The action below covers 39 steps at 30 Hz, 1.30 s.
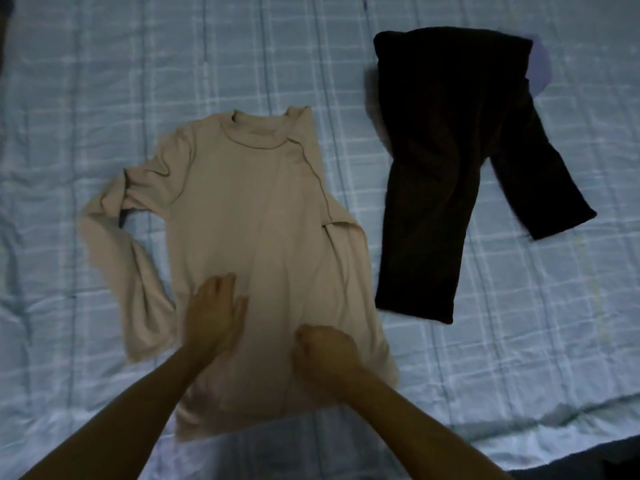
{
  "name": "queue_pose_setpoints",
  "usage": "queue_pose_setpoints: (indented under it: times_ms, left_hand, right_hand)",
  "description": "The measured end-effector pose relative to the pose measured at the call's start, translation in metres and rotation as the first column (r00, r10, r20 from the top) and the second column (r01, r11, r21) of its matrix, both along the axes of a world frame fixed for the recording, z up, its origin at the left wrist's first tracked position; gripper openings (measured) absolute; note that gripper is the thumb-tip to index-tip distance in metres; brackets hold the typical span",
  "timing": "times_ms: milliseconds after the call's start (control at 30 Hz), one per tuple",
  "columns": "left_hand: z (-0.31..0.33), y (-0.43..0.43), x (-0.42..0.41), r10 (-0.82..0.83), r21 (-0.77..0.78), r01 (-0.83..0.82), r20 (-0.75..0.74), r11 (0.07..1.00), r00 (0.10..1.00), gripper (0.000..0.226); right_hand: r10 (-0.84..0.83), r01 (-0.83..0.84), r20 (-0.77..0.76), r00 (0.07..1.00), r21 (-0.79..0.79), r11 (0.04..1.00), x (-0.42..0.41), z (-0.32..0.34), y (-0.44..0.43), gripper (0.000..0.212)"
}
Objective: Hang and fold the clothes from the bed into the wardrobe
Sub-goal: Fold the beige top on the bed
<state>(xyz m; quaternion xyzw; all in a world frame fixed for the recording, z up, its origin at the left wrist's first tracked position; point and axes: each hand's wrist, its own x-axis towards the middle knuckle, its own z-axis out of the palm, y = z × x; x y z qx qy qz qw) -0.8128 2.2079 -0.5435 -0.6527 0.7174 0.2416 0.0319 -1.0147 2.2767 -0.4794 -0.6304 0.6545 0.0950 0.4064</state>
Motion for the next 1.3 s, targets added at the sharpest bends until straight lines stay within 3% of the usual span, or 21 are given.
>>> queue_pose_setpoints:
  times_ms: [133, 233, 367, 467, 600, 700, 767, 833, 867, 933, 967, 1000, 1033, 1067, 1133, 1200, 1300]
  left_hand:
    - [0.0, 0.002, -0.042, 0.12, 0.167, -0.085, -0.217, 0.982, 0.969, 0.063]
    - [-0.002, -0.004, -0.052, 0.144, 0.193, -0.099, -0.236, 0.976, 0.961, 0.061]
    - [0.011, -0.022, -0.019, 0.223, -0.085, -0.237, -0.15, 0.968, 0.963, 0.047]
    - [0.018, -0.031, 0.035, 0.466, -0.224, -0.473, -0.087, 0.852, 0.88, 0.04]
    - [0.02, -0.015, 0.102, 0.683, -0.141, -0.672, 0.041, 0.727, 0.729, 0.054]
    - [0.012, 0.003, 0.127, 0.743, 0.132, -0.751, 0.117, 0.647, 0.66, 0.073]
    - [0.01, 0.001, 0.135, 0.78, 0.307, -0.743, 0.007, 0.594, 0.626, 0.053]
    - [0.021, -0.013, 0.128, 0.833, 0.38, -0.742, -0.225, 0.553, 0.505, 0.021]
    - [0.032, -0.021, 0.117, 0.844, 0.408, -0.742, -0.327, 0.532, 0.425, 0.016]
    - [0.062, -0.032, 0.084, 0.822, 0.491, -0.697, -0.507, 0.523, 0.26, 0.018]
    - [0.077, -0.031, 0.061, 0.789, 0.535, -0.62, -0.564, 0.573, 0.243, 0.021]
    - [0.093, -0.027, 0.035, 0.722, 0.538, -0.498, -0.61, 0.68, 0.328, 0.024]
    - [0.102, -0.018, 0.009, 0.601, 0.516, -0.311, -0.64, 0.798, 0.478, 0.025]
    - [0.106, -0.007, -0.017, 0.444, 0.513, -0.08, -0.641, 0.854, 0.627, 0.022]
    - [0.099, 0.016, -0.051, 0.136, 0.544, 0.263, -0.586, 0.797, 0.799, 0.017]
    - [0.086, 0.028, -0.063, 0.027, 0.612, 0.335, -0.504, 0.716, 0.863, 0.045]
    - [0.07, 0.037, -0.051, 0.091, 0.649, 0.215, -0.404, 0.73, 0.91, 0.045]
  right_hand:
    - [-0.163, 0.163, 0.015, 0.987, -0.133, 0.978, -0.025, -0.022, -0.021, 0.038]
    - [-0.164, 0.164, 0.02, 0.986, -0.224, 0.961, -0.031, -0.031, -0.035, 0.048]
    - [-0.025, 0.041, 0.068, 0.997, -0.248, 0.968, -0.005, -0.029, -0.043, 0.047]
    - [0.029, 0.001, 0.133, 0.991, -0.226, 0.974, 0.025, -0.028, -0.045, 0.045]
    - [0.098, -0.058, 0.139, 0.985, -0.271, 0.961, 0.065, -0.03, -0.048, 0.04]
    - [0.131, -0.09, 0.151, 0.98, -0.253, 0.963, 0.086, -0.028, -0.047, 0.039]
    - [0.149, -0.114, 0.146, 0.978, -0.227, 0.967, 0.092, -0.026, -0.044, 0.039]
    - [0.13, -0.099, 0.1, 0.986, -0.262, 0.96, 0.092, -0.025, -0.042, 0.037]
    - [0.08, -0.061, 0.059, 0.995, -0.278, 0.959, 0.089, -0.026, -0.041, 0.035]
    - [-0.151, 0.151, 0.022, 0.988, -0.288, 0.946, 0.08, -0.023, -0.045, 0.031]
    - [-0.294, 0.288, 0.024, 0.956, -0.294, 0.911, 0.072, -0.02, -0.049, 0.03]
    - [-0.42, 0.411, 0.038, 0.907, -0.301, 0.86, 0.063, -0.015, -0.054, 0.029]
    - [-0.51, 0.5, 0.055, 0.858, -0.31, 0.808, 0.051, -0.011, -0.058, 0.028]
    - [-0.573, 0.559, 0.057, 0.818, -0.312, 0.768, 0.036, -0.007, -0.062, 0.029]
    - [-0.644, 0.608, -0.015, 0.765, -0.316, 0.728, 0.002, 0.0, -0.062, 0.032]
    - [-0.662, 0.605, -0.104, 0.742, -0.321, 0.729, -0.029, 0.002, -0.052, 0.032]
    - [-0.625, 0.573, -0.123, 0.771, -0.293, 0.765, -0.05, -0.002, -0.034, 0.029]
